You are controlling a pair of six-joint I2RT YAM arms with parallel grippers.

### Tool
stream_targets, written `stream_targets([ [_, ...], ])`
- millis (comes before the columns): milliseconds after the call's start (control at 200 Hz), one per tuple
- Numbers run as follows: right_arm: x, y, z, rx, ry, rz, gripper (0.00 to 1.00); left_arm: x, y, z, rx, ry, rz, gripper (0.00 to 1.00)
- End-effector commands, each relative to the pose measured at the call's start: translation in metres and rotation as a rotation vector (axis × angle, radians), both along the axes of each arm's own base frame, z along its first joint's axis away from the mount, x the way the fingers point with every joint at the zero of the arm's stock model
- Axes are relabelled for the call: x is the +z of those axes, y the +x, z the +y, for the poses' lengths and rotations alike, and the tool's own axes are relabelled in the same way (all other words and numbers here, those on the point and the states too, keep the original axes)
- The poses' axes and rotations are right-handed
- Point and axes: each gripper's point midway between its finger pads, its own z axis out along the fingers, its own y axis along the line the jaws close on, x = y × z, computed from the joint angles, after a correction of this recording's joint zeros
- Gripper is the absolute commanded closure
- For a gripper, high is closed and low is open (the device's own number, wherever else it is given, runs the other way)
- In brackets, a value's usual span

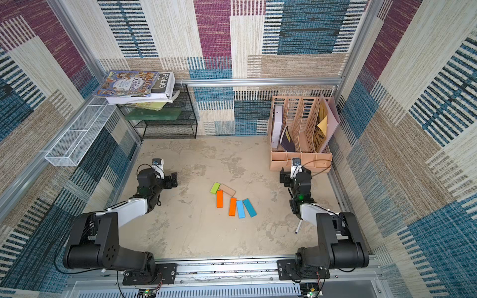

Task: Assemble a giraffe with building blocks
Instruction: Pick up the building block from the center of the board.

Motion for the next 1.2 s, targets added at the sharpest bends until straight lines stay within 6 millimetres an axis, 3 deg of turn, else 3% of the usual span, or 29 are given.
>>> stream_targets([
  [0,-0.014,-0.012,-0.016,-0.201,-0.014,0.314,0.04,0.014,-0.012,-0.002,-0.010,0.006,0.028,0.04],
  [90,0.002,-0.005,0.028,-0.100,-0.157,0.397,0.04,0.053,-0.015,-0.011,-0.044,-0.039,-0.013,0.02],
  [200,-0.006,-0.012,0.096,0.068,-0.205,0.473,0.04,0.085,-0.016,-0.022,-0.026,-0.221,-0.003,0.03],
  [315,-0.035,-0.040,0.178,0.386,-0.137,0.596,0.03,0.090,-0.017,-0.051,-0.148,-0.312,0.086,0.14],
  [356,-0.047,-0.052,0.197,0.453,-0.122,0.653,0.00,0.091,-0.017,-0.057,-0.166,-0.331,0.119,0.16],
  [506,-0.098,-0.095,0.256,0.698,-0.098,0.882,0.08,0.084,-0.013,-0.070,-0.211,-0.365,0.219,0.19],
  [631,-0.126,-0.109,0.284,0.744,-0.235,0.935,0.08,0.081,-0.012,-0.071,-0.215,-0.374,0.253,0.20],
  [746,-0.146,-0.111,0.304,0.766,-0.354,0.952,0.05,0.081,-0.013,-0.070,-0.204,-0.380,0.255,0.19],
  [1032,-0.143,-0.088,0.339,0.816,-0.459,0.896,0.01,0.082,-0.015,-0.074,-0.223,-0.382,0.264,0.15],
  [1112,-0.144,-0.084,0.346,0.844,-0.473,0.899,0.02,0.081,-0.015,-0.075,-0.228,-0.388,0.268,0.06],
  [1192,-0.150,-0.083,0.353,0.869,-0.470,0.915,0.02,0.081,-0.014,-0.075,-0.230,-0.388,0.271,0.05],
])
